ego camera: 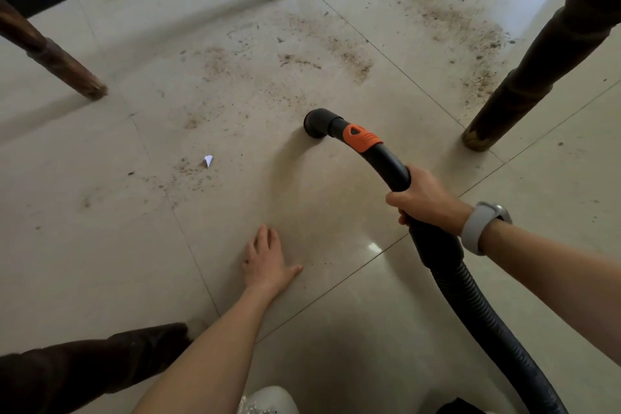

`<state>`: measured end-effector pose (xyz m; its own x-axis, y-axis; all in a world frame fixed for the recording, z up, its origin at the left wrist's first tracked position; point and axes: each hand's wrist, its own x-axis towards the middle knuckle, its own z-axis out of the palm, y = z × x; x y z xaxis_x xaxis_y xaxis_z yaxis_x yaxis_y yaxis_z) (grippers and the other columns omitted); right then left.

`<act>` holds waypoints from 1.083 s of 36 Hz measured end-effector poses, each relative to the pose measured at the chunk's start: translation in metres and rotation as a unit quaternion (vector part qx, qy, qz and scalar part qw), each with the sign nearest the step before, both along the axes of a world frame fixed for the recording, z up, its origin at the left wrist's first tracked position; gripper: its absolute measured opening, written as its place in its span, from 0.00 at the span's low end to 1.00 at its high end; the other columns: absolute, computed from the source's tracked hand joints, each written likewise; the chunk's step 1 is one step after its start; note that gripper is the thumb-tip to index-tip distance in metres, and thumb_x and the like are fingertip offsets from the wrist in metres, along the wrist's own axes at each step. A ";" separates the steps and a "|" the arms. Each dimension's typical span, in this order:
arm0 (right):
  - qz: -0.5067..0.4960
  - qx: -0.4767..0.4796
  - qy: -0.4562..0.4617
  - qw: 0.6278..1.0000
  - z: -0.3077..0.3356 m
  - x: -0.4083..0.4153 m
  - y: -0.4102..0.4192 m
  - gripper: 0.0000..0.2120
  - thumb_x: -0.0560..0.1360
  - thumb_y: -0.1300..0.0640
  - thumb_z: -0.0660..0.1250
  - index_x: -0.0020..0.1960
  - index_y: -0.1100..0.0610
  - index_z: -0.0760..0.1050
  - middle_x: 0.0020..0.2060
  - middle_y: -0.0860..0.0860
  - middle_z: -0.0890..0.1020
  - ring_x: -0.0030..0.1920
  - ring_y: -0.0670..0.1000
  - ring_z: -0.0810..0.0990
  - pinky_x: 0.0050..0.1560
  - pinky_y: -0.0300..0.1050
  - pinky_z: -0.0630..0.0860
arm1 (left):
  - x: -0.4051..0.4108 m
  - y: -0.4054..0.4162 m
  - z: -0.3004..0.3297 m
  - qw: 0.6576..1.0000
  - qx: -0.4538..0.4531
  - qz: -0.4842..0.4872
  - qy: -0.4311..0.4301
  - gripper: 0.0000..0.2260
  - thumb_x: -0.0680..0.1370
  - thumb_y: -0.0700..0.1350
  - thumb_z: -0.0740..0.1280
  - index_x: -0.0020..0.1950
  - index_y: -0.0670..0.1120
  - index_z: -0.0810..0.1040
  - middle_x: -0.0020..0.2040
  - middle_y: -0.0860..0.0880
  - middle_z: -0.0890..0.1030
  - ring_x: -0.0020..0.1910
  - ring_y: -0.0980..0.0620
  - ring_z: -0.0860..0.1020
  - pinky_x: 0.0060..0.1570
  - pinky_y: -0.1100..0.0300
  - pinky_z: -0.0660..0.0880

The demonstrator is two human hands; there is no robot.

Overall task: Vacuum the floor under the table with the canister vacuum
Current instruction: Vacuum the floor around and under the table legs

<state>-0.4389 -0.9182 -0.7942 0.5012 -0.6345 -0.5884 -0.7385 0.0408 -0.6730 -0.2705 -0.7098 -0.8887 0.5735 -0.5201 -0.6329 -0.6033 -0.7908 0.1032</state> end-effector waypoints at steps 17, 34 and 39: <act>0.232 -0.112 0.048 0.965 -0.005 0.063 0.083 0.12 0.73 0.57 0.65 0.52 0.56 0.65 0.36 0.50 0.74 0.35 0.54 0.76 0.34 0.46 0.73 | 0.016 0.025 0.002 0.958 -0.124 0.219 -0.136 0.07 0.78 0.46 0.65 0.49 0.47 0.82 0.61 0.49 0.77 0.61 0.48 0.71 0.57 0.55 0.68; 0.383 -0.236 -0.019 0.893 -0.001 0.119 0.131 0.11 0.77 0.58 0.60 0.58 0.59 0.66 0.44 0.56 0.79 0.33 0.55 0.70 0.34 0.45 0.64 | 0.017 0.063 -0.008 0.988 -0.054 0.142 -0.024 0.37 0.78 0.55 0.65 0.79 0.43 0.50 0.78 0.42 0.47 0.77 0.43 0.47 0.73 0.51 0.53; 0.365 -0.253 -0.028 0.895 0.003 0.149 0.122 0.11 0.76 0.58 0.61 0.57 0.59 0.68 0.49 0.58 0.80 0.36 0.56 0.69 0.36 0.45 0.63 | 0.020 0.065 -0.006 0.991 -0.033 0.129 -0.010 0.36 0.78 0.53 0.64 0.79 0.44 0.48 0.79 0.43 0.45 0.77 0.45 0.47 0.72 0.52 0.55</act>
